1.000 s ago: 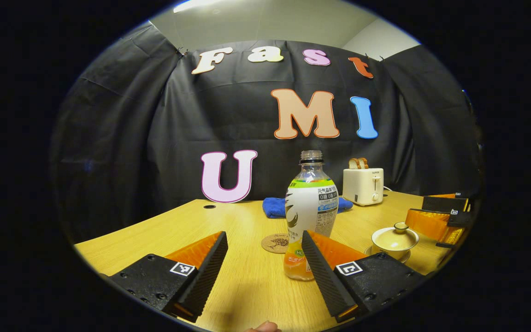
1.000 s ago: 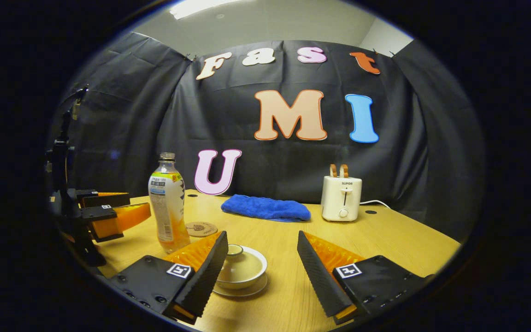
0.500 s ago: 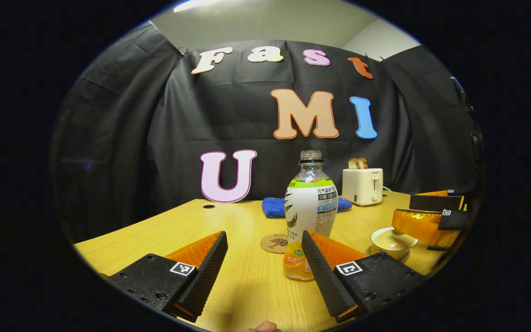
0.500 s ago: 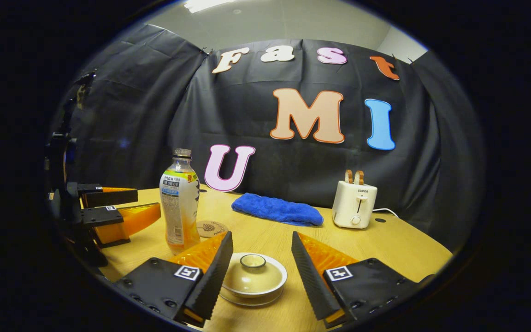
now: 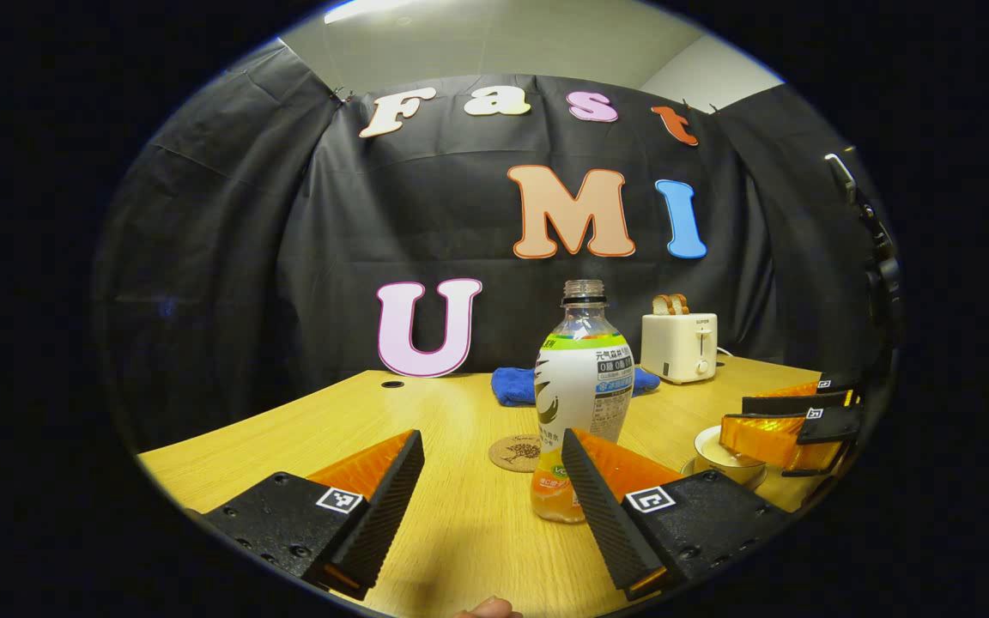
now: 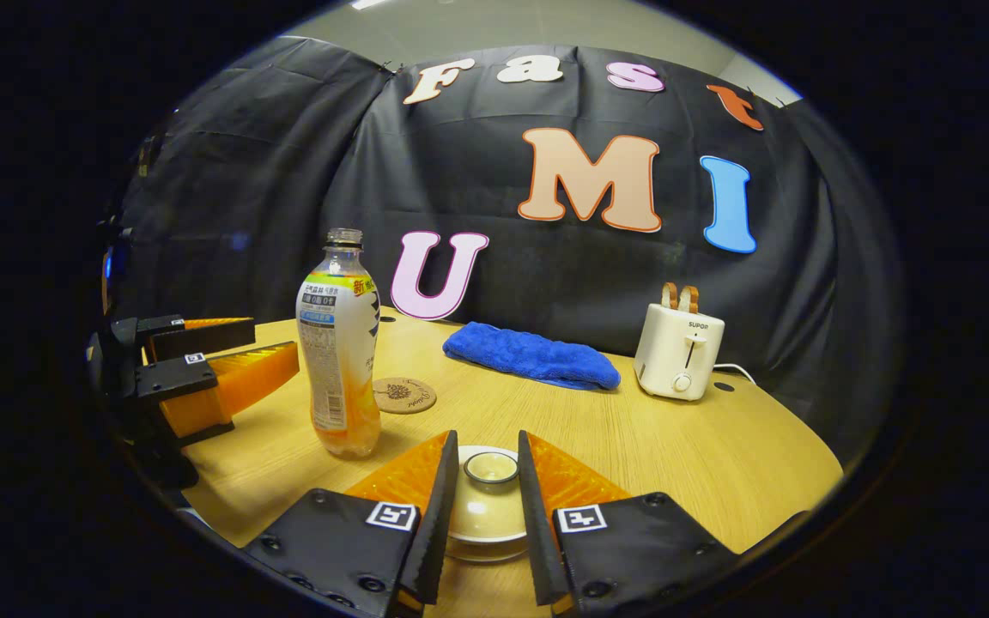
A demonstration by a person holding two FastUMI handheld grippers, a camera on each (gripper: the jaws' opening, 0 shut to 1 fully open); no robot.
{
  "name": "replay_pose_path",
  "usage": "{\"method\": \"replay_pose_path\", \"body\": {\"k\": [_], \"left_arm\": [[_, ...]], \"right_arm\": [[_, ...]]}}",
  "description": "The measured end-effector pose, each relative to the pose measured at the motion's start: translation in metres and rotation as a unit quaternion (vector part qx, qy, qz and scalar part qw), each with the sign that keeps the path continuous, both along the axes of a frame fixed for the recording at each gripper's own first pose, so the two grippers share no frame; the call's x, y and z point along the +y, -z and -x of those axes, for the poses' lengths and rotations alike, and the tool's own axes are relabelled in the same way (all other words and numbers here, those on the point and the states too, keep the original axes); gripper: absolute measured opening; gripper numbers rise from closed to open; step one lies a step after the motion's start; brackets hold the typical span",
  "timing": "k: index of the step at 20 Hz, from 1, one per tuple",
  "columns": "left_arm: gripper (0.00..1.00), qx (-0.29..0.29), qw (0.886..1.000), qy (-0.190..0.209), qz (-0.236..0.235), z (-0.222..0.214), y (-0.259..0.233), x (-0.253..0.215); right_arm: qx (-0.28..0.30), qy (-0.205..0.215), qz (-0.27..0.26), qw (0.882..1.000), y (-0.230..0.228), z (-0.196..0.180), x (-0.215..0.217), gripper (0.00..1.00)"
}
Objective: Open the teacup lid with one hand, grasp the water bottle and pour water into the teacup with the other hand; after pouring, place the water bottle on the coaster and then close the teacup lid.
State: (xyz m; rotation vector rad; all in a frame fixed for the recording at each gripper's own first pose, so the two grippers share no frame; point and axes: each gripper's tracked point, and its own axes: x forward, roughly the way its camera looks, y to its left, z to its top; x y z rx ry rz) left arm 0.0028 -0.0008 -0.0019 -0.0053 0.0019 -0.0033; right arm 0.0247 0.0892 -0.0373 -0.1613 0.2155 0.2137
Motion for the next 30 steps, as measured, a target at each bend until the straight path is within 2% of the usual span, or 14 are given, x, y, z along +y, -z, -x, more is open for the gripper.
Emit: {"method": "replay_pose_path", "body": {"k": [1,4,5,7,10,16,20,21,23,27,30], "left_arm": [[0.95,0.0,1.0,0.0,0.0,0.0,0.0,0.0],[0.95,0.0,1.0,0.0,0.0,0.0,0.0,0.0],[0.95,0.0,1.0,0.001,0.0,0.001,0.0,0.0],[0.95,0.0,1.0,0.001,0.0,0.0,0.0,-0.001],[0.95,0.0,1.0,0.003,0.0,0.0,0.0,-0.001],[0.95,0.0,1.0,0.005,0.001,-0.001,0.0,-0.002],[0.94,0.0,1.0,0.005,0.0,-0.001,-0.001,-0.003],[0.95,0.0,1.0,0.005,-0.001,0.0,-0.001,-0.003],[0.95,0.001,1.0,0.003,-0.001,0.001,0.0,-0.001],[0.95,0.002,1.0,0.025,-0.002,0.01,0.0,-0.009],[0.95,0.01,0.999,0.044,0.0,0.015,0.002,-0.018]], "right_arm": [[0.004,0.0,-0.003,1.0,0.001,0.001,0.0,0.51],[0.012,-0.003,-0.011,1.0,0.003,-0.002,0.001,0.45],[0.007,-0.005,-0.011,1.0,-0.003,0.008,-0.003,0.4],[0.004,-0.009,-0.01,1.0,0.001,0.0,0.002,0.34],[0.004,-0.009,-0.021,1.0,0.002,-0.001,0.001,0.31],[0.0,-0.003,-0.068,0.998,0.001,-0.002,-0.001,0.29],[-0.006,-0.008,-0.087,0.996,-0.007,-0.002,-0.002,0.31],[-0.014,-0.008,-0.088,0.996,-0.013,-0.002,-0.002,0.28],[-0.027,-0.008,-0.091,0.995,-0.025,-0.002,-0.006,0.31],[-0.04,-0.01,-0.1,0.994,-0.044,0.003,-0.014,0.28],[-0.051,-0.003,-0.101,0.994,-0.054,0.006,-0.026,0.3]]}}
